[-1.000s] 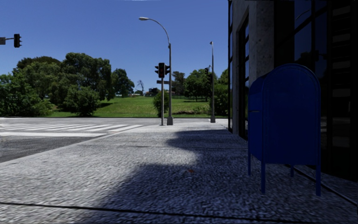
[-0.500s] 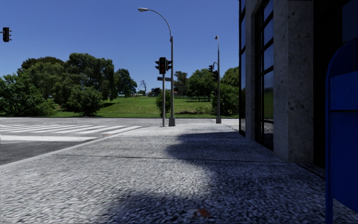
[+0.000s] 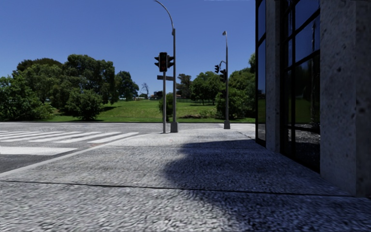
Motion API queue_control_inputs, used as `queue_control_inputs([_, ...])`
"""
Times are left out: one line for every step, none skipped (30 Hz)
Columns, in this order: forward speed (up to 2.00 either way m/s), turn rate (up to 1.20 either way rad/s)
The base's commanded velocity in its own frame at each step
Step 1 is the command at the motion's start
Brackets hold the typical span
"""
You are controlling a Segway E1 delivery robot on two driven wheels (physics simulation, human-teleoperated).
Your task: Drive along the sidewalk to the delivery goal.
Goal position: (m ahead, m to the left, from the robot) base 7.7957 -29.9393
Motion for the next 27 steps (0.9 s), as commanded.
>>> queue_control_inputs([2.0, -0.3])
queue_control_inputs([2.0, -0.36])
queue_control_inputs([2.0, -0.36])
queue_control_inputs([2.0, -0.39])
queue_control_inputs([2.0, -0.4])
queue_control_inputs([2.0, -0.41])
queue_control_inputs([2.0, -0.41])
queue_control_inputs([2.0, -0.41])
queue_control_inputs([2.0, -0.41])
queue_control_inputs([2.0, -0.41])
queue_control_inputs([2.0, -0.41])
queue_control_inputs([2.0, -0.41])
queue_control_inputs([2.0, -0.41])
queue_control_inputs([2.0, -0.41])
queue_control_inputs([2.0, -0.41])
queue_control_inputs([2.0, -0.41])
queue_control_inputs([2.0, -0.37])
queue_control_inputs([2.0, 0.0])
queue_control_inputs([2.0, 0.0])
queue_control_inputs([2.0, 0.0])
queue_control_inputs([2.0, 0.0])
queue_control_inputs([2.0, 0.0])
queue_control_inputs([2.0, 0.0])
queue_control_inputs([2.0, 0.0])
queue_control_inputs([2.0, 0.0])
queue_control_inputs([2.0, 0.0])
queue_control_inputs([2.0, 0.0])
